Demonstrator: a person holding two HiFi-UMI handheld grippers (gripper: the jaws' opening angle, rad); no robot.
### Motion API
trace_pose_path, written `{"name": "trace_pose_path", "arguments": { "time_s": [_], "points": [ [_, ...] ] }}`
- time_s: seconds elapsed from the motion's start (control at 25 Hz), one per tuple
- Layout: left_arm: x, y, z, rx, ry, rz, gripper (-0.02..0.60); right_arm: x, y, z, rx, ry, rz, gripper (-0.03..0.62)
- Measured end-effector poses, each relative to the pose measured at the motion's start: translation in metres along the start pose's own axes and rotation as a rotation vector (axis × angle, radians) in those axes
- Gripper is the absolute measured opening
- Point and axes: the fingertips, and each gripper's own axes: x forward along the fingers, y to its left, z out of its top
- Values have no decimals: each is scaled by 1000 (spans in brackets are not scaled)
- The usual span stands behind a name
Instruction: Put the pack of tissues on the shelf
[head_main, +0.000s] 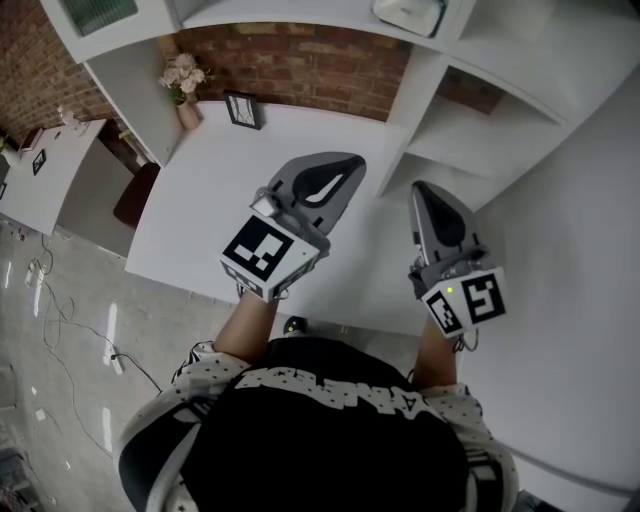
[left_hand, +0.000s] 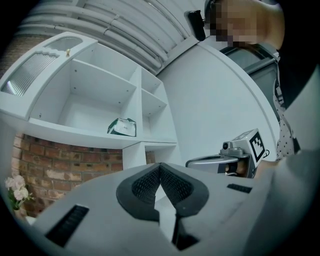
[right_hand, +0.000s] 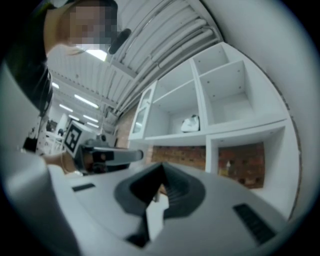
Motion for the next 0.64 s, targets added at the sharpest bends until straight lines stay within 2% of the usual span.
{"name": "trace_pose_path", "arguments": {
  "time_s": [0.36, 0.64],
  "points": [
    [0, -8, 1, -17, 7, 18, 34, -9, -4, 4, 5, -2, 4, 31],
    [-1, -15, 5, 6, -11, 15, 35, -17, -4, 9, -1, -9, 0, 29]
  ]
}}
